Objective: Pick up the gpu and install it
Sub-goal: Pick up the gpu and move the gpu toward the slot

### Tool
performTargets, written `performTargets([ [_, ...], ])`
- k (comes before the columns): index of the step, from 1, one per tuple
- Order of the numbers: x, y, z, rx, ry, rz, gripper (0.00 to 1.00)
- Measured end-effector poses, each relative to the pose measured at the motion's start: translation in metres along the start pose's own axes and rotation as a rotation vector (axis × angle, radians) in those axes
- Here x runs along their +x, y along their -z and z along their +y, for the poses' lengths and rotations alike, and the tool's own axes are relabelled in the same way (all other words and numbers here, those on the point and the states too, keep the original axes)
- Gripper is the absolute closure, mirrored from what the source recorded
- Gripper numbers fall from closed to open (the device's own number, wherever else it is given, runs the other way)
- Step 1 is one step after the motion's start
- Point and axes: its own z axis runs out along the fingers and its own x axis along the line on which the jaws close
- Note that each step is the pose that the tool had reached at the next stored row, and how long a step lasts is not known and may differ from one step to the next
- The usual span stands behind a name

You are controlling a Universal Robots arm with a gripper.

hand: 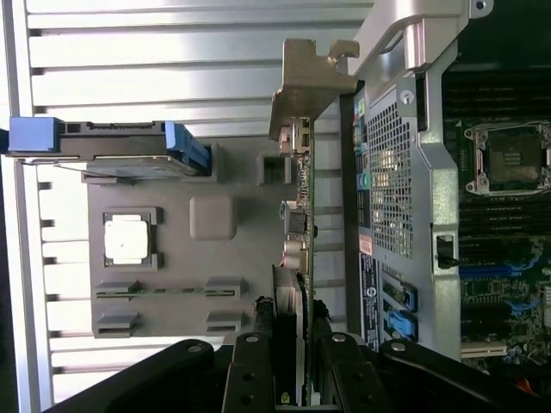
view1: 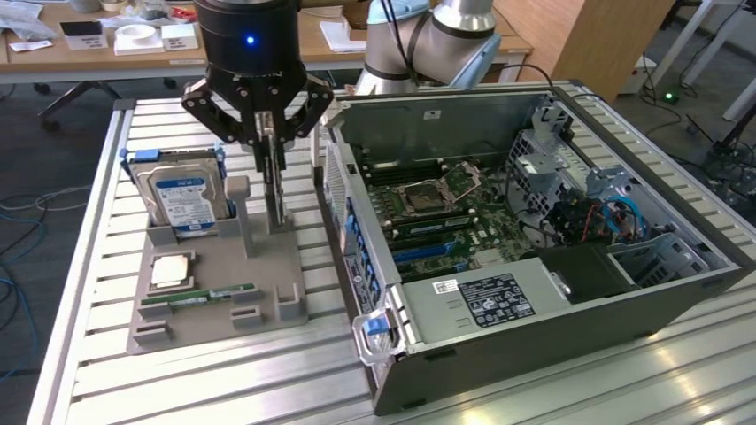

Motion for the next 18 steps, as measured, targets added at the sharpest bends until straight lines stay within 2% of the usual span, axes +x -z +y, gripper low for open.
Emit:
performTargets([
  [10,0.0,0.0142,0.0006,-0.0001,0.001,0.0,0.73],
  [18,0.0,0.0154,0.0007,0.0003,0.001,0.0002,0.73],
])
